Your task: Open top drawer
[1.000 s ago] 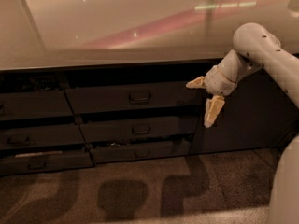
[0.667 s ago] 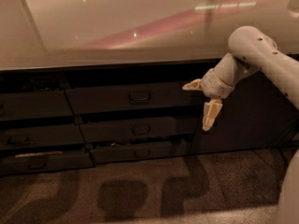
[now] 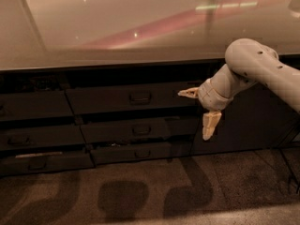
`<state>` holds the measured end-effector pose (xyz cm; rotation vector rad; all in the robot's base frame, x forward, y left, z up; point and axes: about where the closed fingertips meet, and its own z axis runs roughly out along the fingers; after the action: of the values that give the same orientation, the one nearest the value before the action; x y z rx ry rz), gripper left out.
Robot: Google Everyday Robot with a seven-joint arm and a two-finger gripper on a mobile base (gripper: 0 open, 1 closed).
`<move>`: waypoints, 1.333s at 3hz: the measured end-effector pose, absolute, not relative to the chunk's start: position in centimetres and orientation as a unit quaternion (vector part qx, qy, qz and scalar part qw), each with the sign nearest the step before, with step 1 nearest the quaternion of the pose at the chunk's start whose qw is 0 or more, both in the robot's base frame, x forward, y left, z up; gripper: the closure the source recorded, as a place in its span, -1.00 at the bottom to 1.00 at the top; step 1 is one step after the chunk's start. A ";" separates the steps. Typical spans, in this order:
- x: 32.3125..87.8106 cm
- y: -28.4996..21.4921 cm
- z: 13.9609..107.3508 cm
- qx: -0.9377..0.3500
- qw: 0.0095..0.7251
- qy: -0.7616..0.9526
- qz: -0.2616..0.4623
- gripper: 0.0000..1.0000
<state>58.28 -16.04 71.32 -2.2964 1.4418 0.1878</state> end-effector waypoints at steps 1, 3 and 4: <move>58.7 -16.2 71.4 -0.824 0.208 0.522 0.065 -1.00; 67.4 -19.5 74.5 -0.784 0.188 0.591 0.023 -1.00; 68.5 -19.8 75.8 -0.781 0.201 0.591 0.011 -1.00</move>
Offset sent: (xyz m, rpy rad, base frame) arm 0.1137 -0.0569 0.0449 -0.1218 -0.0254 -0.2405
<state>68.45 -19.82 75.78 -2.1825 1.6527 0.0309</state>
